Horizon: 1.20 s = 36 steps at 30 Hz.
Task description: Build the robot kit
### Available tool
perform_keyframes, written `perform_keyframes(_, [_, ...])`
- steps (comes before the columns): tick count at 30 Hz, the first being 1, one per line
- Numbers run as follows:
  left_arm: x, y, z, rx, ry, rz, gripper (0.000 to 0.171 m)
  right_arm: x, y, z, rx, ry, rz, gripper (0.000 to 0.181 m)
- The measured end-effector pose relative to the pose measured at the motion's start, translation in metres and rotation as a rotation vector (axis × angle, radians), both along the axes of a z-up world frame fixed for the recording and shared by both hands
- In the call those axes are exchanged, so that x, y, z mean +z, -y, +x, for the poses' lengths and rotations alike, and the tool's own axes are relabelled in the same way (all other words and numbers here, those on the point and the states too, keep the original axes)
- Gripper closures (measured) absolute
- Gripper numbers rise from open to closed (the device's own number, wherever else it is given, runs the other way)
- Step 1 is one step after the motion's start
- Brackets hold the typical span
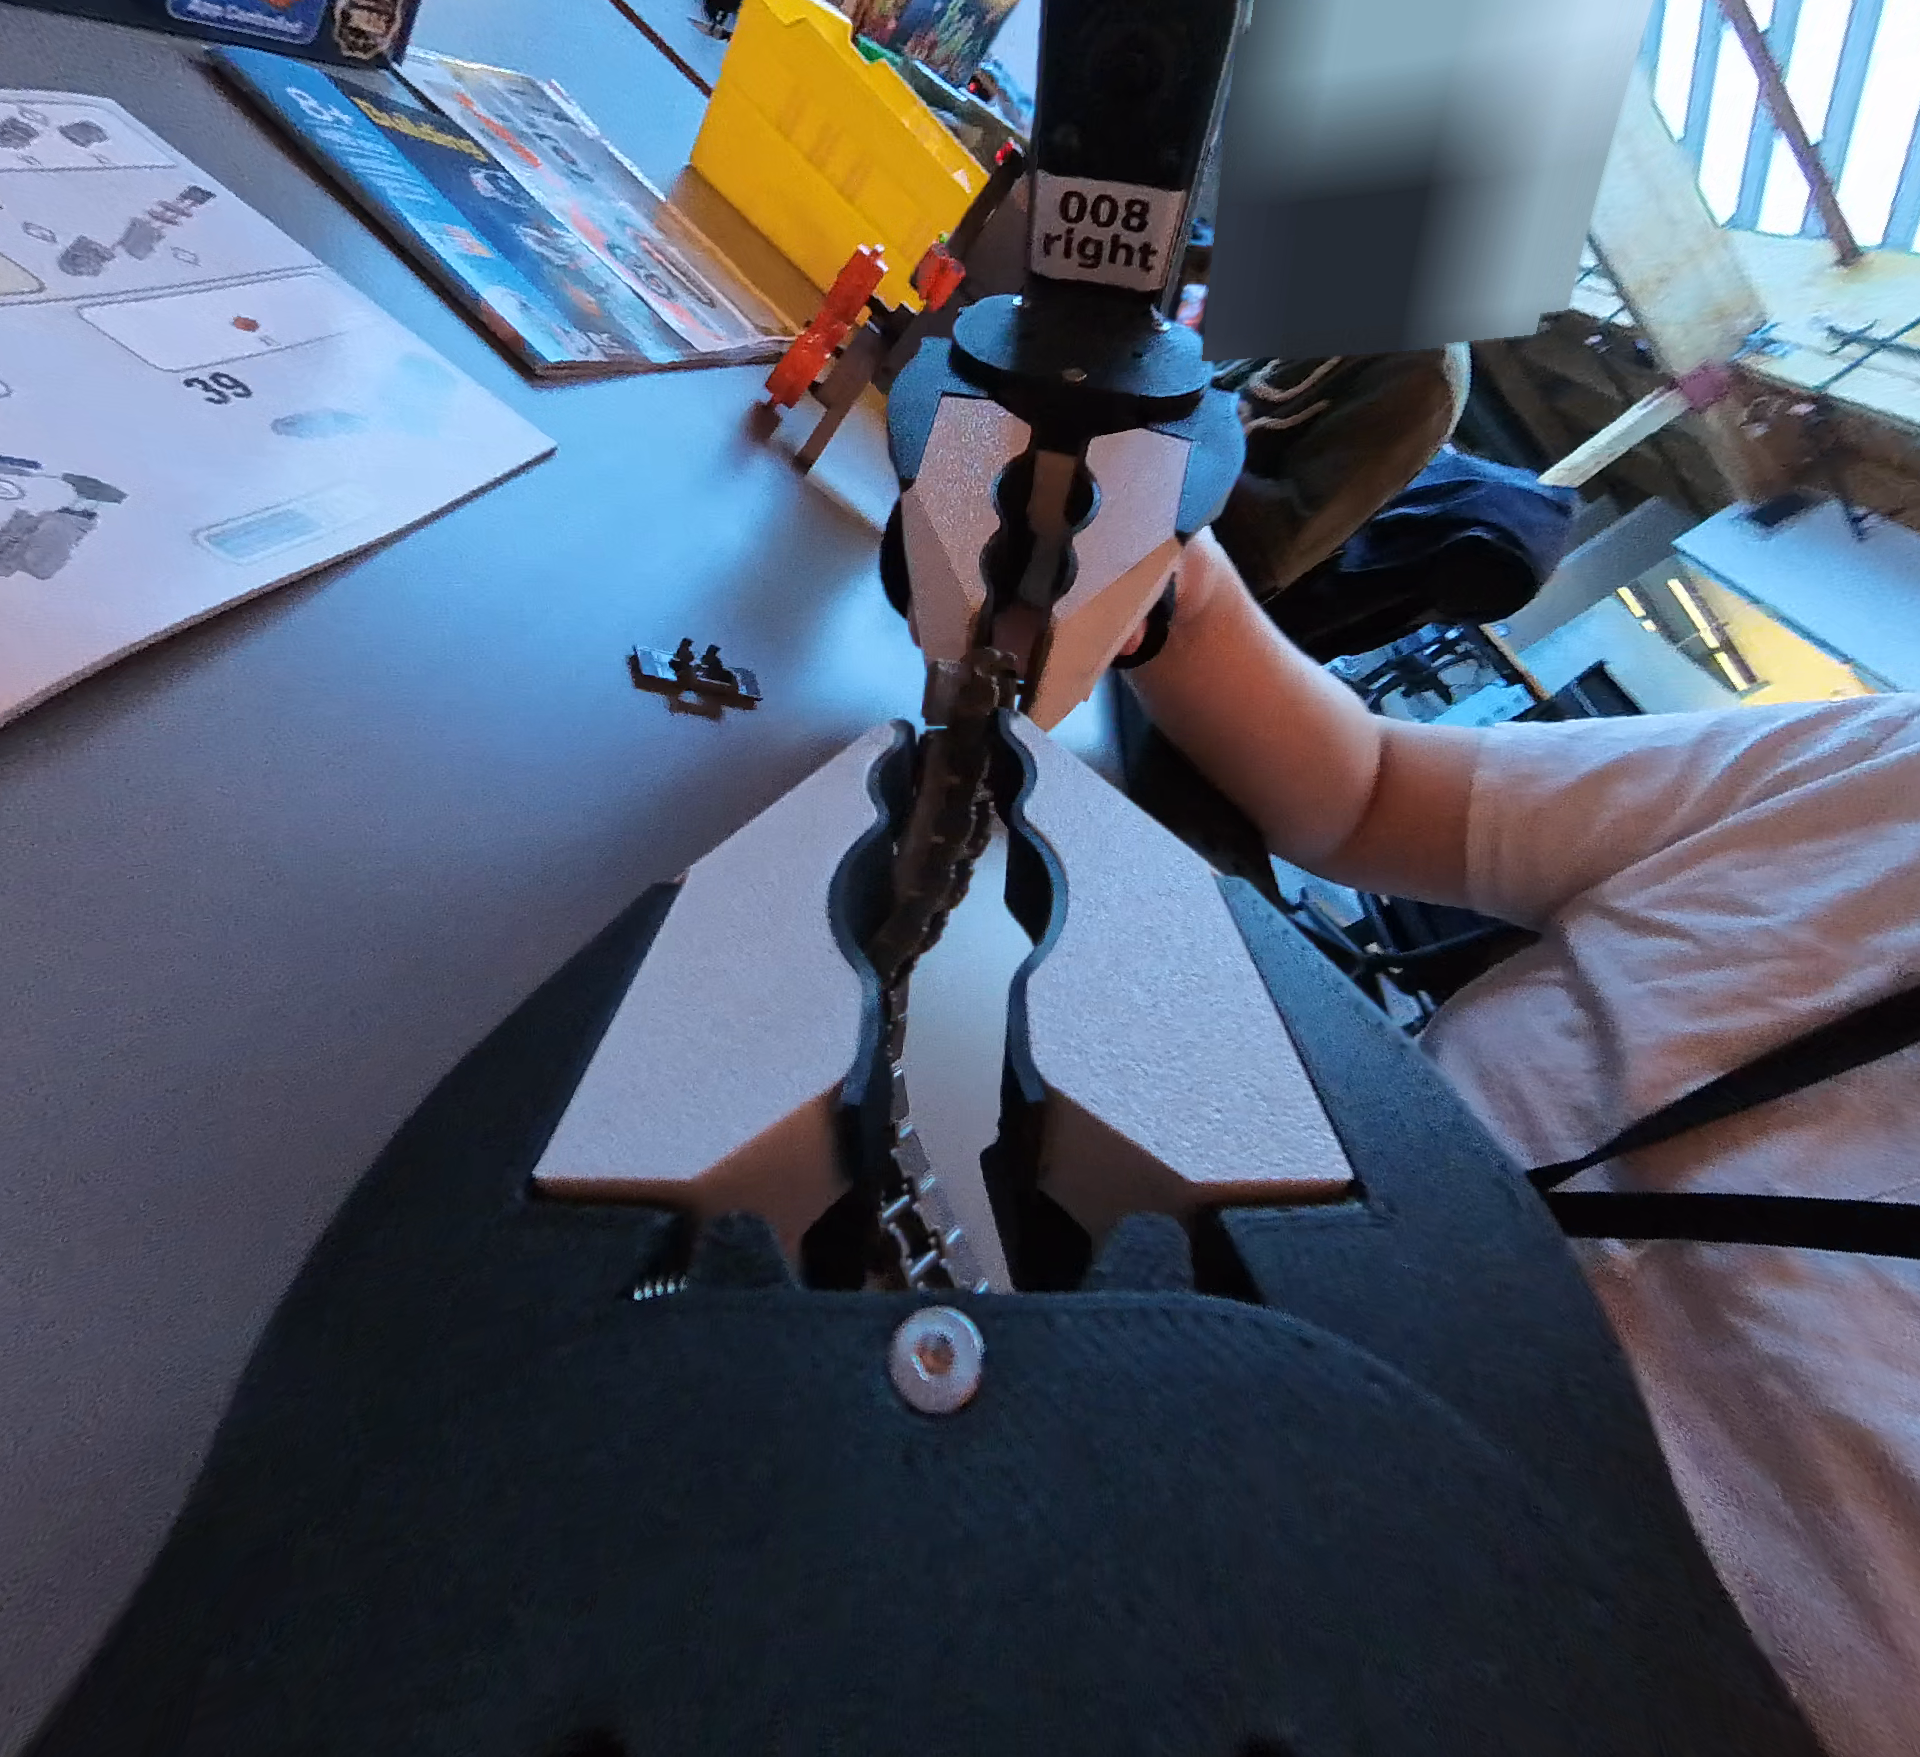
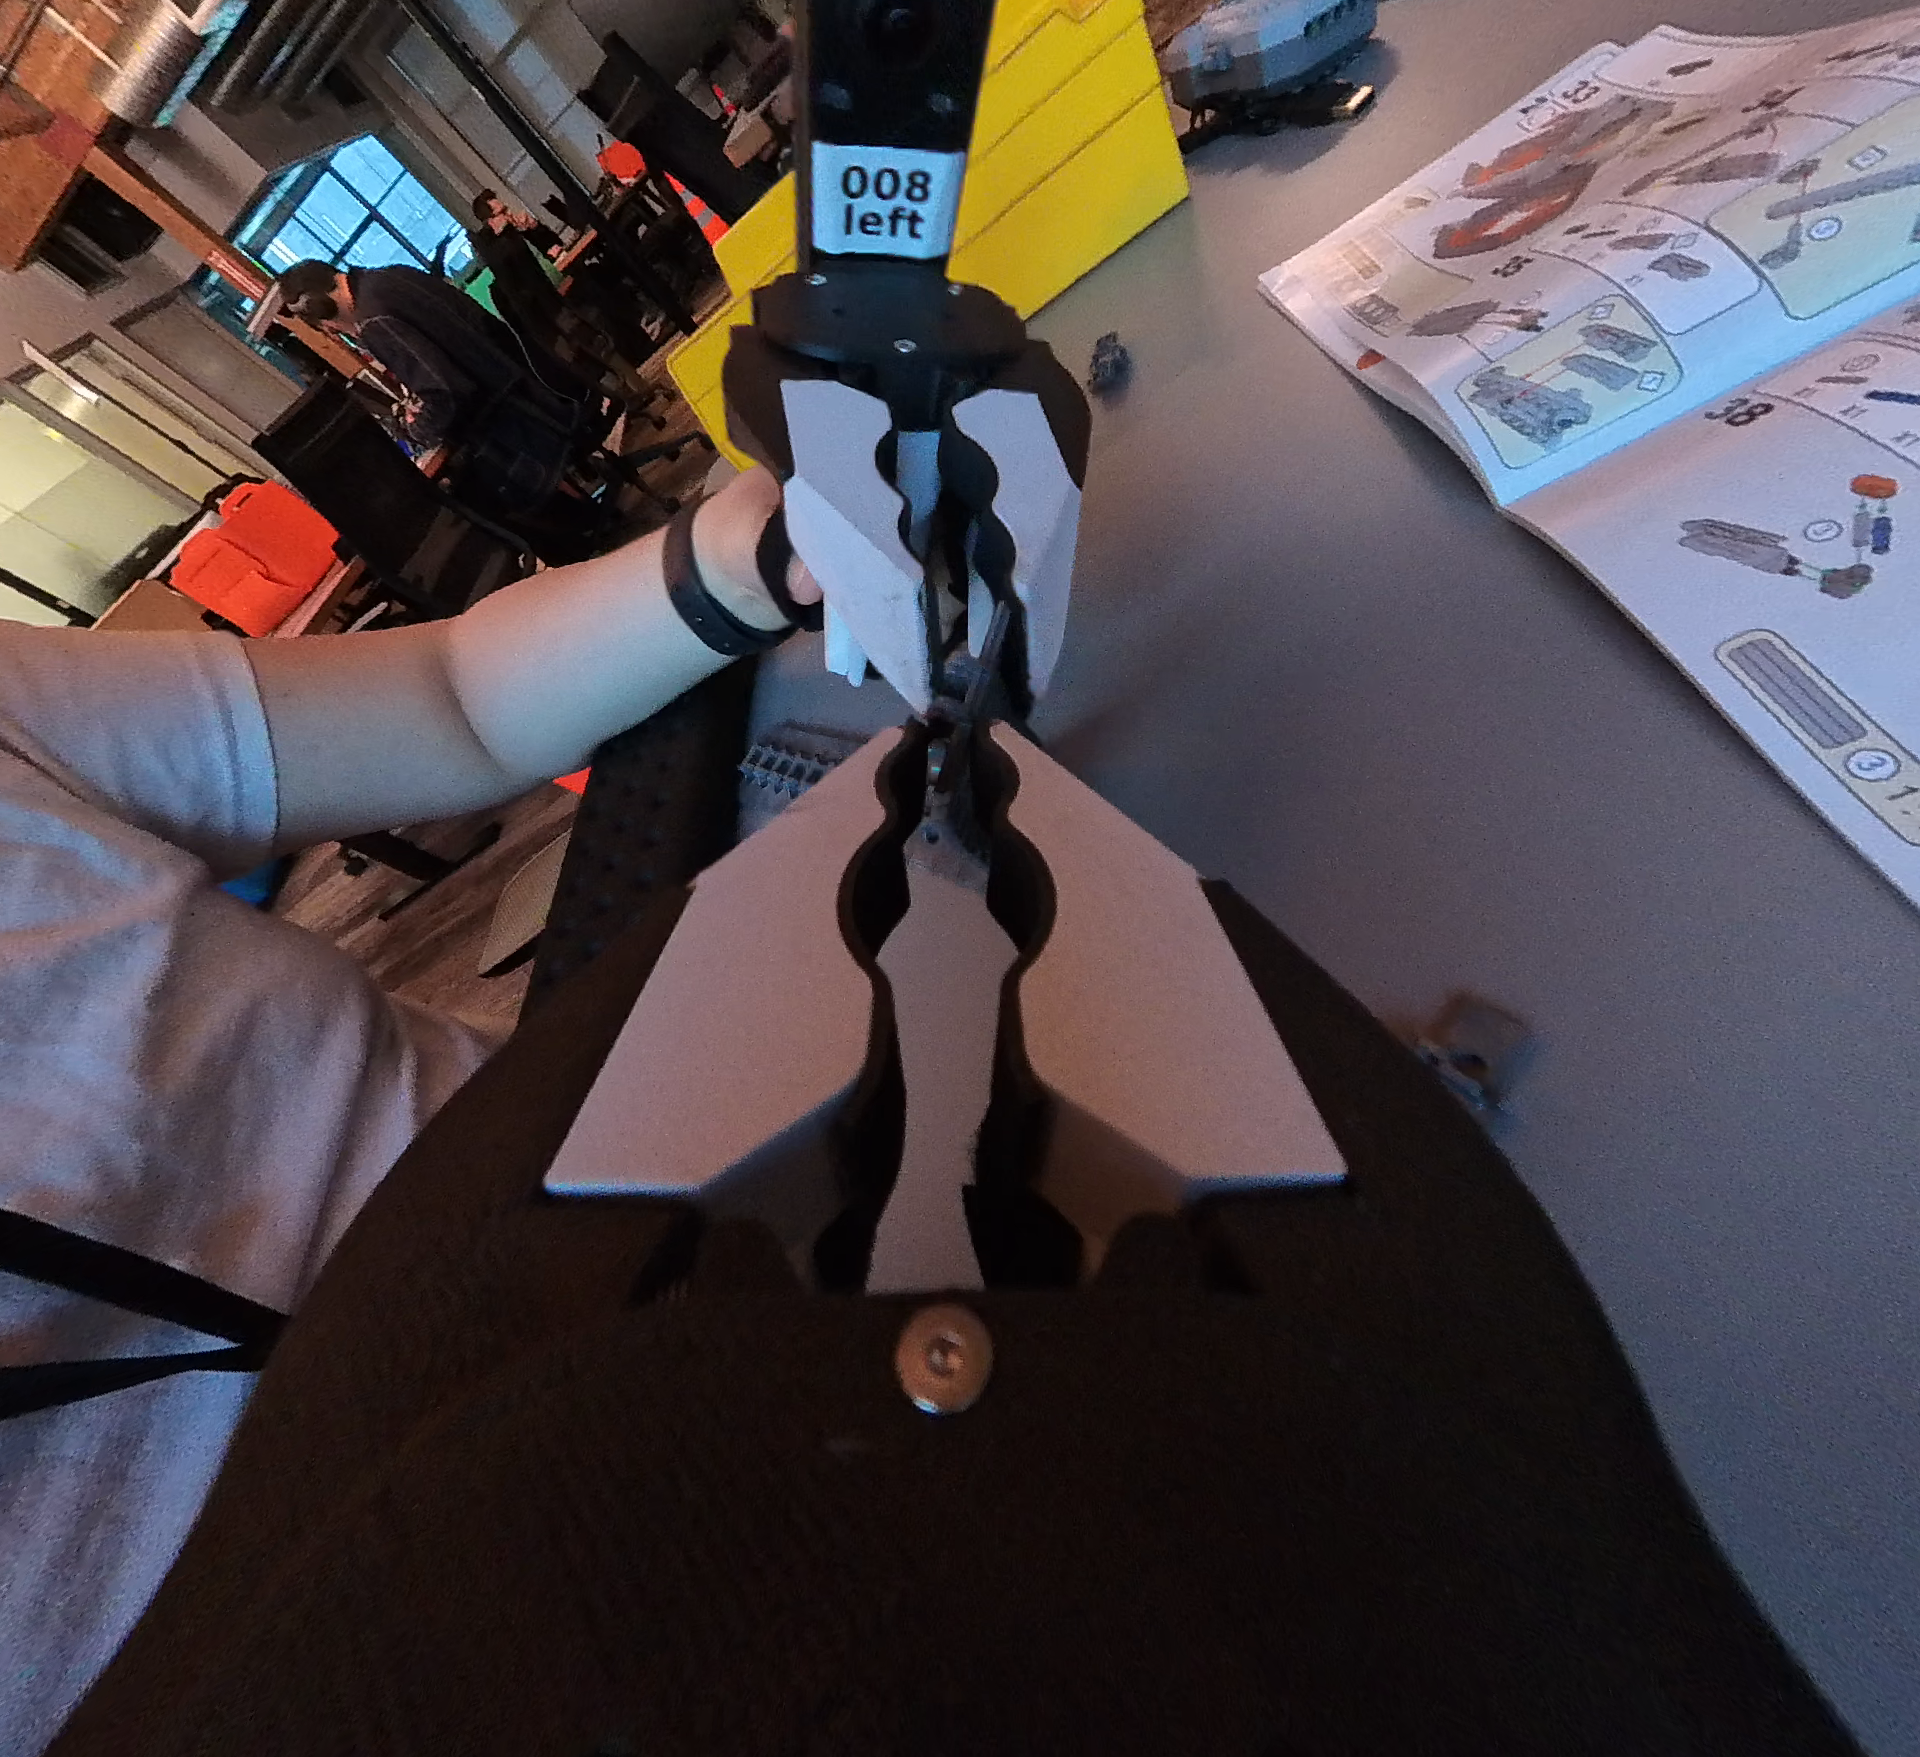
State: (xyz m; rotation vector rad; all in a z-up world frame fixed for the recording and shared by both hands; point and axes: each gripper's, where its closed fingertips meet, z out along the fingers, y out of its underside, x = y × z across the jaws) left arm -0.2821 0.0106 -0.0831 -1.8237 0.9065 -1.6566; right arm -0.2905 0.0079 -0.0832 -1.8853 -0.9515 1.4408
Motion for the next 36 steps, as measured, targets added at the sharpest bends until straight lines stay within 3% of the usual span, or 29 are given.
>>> perform_keyframes(4, [0.005, -0.002, -0.002, 0.012, 0.032, -0.008, 0.162, -0.003, -0.003, 0.004, -0.002, 0.007, -0.029, 0.163])
perform_keyframes(7, [0.009, -0.004, -0.005, 0.029, 0.051, 0.014, 0.164, 0.002, -0.001, 0.005, 0.016, -0.036, -0.055, 0.180])
perform_keyframes(11, [0.021, 0.004, -0.006, -0.041, 0.143, -0.071, 0.154, 0.003, 0.002, 0.003, 0.038, -0.031, -0.017, 0.180])
perform_keyframes(14, [0.013, 0.004, -0.004, -0.044, 0.109, -0.069, 0.164, 0.001, 0.004, 0.001, 0.050, -0.011, 0.018, 0.180])
perform_keyframes(21, [0.010, -0.001, -0.003, -0.011, 0.060, -0.010, 0.165, -0.002, -0.002, 0.003, 0.025, 0.003, -0.001, 0.179])
perform_keyframes(23, [0.006, -0.005, -0.007, 0.010, 0.036, -0.008, 0.165, -0.003, -0.018, 0.011, -0.074, 0.062, 0.091, 0.165])
perform_keyframes(27, [0.004, -0.017, -0.018, 0.059, 0.035, -0.040, 0.165, -0.020, -0.054, 0.049, -0.344, 0.360, 0.261, 0.165])
perform_keyframes(32, [0.003, -0.016, -0.021, 0.065, 0.034, -0.044, 0.165, -0.053, -0.047, 0.070, -0.358, 0.643, 0.217, 0.165])
perform_keyframes(36, [0.003, -0.014, -0.021, 0.059, 0.033, -0.042, 0.165, -0.063, -0.049, 0.075, -0.393, 0.639, 0.127, 0.169])
